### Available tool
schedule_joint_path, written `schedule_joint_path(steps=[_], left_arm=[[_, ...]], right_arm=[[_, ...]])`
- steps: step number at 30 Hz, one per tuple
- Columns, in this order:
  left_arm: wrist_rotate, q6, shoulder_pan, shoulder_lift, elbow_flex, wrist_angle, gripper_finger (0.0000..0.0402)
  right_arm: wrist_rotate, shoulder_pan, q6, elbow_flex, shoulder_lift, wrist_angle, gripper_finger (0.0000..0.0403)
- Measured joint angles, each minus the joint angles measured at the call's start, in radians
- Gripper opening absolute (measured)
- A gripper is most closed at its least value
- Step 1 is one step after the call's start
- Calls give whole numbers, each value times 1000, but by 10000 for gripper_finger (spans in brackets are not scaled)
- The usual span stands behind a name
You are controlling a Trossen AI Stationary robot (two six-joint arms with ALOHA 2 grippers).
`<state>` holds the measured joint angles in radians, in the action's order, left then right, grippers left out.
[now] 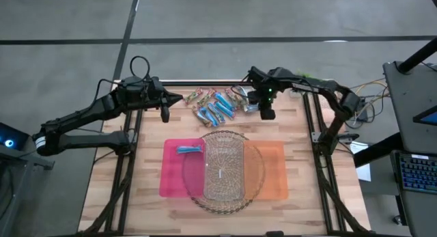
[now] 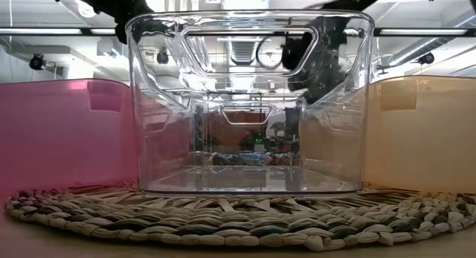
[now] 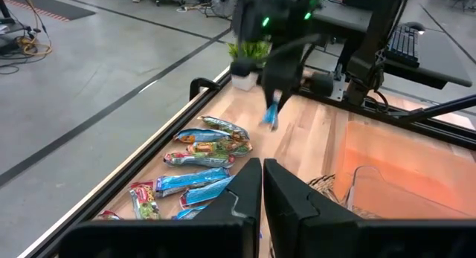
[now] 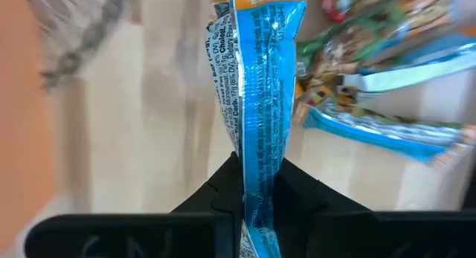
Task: Pick and place Granola Bars by type
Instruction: Put the yellow granola bar into the orange bin
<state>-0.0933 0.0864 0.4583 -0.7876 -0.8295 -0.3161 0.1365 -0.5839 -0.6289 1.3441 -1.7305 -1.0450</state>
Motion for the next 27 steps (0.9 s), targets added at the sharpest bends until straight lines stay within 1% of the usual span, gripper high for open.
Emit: schedule_joint_path(steps=[4,9,14,20,27], left_arm=[[0,0,0,0,0,0,0],[0,0,0,0,0,0,0],[0,0,0,0,0,0,0],[0,0,0,0,0,0,0],[0,0,0,0,0,0,0]], right_arm=[[3,38,70,25,81,-41,42],[4,102,202,29,181,-54,42],[4,181,314,29,244,-86,42],[4,291,432,28,258,-131,43],[4,418,522,-14,236,-128,43]])
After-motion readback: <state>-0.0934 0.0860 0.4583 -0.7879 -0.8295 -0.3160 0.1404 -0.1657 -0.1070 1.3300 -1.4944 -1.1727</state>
